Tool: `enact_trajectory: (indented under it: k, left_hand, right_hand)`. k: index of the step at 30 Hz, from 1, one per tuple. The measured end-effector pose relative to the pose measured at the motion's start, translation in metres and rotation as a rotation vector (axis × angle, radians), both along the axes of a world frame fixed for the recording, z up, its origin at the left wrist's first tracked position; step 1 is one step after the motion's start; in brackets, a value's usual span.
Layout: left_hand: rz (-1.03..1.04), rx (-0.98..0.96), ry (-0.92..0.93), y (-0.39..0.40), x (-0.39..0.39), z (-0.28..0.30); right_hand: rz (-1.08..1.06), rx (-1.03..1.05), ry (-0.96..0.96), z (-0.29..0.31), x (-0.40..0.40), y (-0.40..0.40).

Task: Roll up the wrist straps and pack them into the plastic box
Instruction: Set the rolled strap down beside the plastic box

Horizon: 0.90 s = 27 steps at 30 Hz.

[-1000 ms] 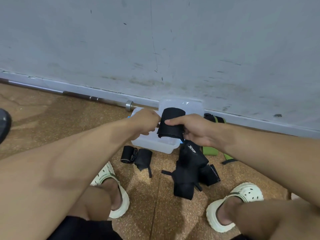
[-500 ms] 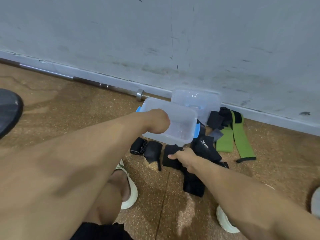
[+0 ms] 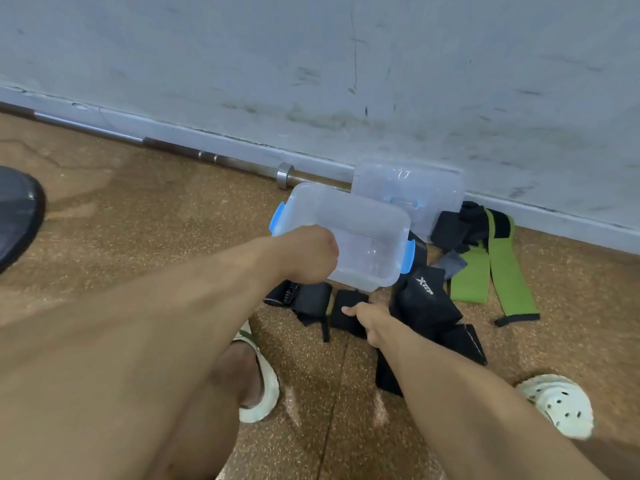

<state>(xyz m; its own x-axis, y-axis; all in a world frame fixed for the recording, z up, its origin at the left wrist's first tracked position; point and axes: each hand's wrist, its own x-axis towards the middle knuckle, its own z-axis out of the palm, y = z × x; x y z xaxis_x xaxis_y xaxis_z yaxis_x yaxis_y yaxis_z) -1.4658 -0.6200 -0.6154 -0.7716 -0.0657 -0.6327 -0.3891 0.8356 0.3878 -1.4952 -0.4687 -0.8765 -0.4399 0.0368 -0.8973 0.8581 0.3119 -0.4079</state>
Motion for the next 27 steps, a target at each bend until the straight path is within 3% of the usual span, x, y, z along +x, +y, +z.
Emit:
enact_trajectory:
  k: [9, 19, 27]
  left_hand:
    - [0.002, 0.001, -0.036, -0.011, 0.000, -0.027]
    - [0.037, 0.022, -0.036, -0.013, 0.000, -0.031]
    - [0.028, 0.021, -0.059, -0.010, -0.004, -0.029]
  right_hand:
    - [-0.007, -0.098, 0.019, -0.019, 0.000, 0.001]
    - [-0.035, -0.071, 0.135, -0.032, 0.005, 0.006]
    - [0.061, -0.045, 0.197, -0.032, 0.002, 0.004]
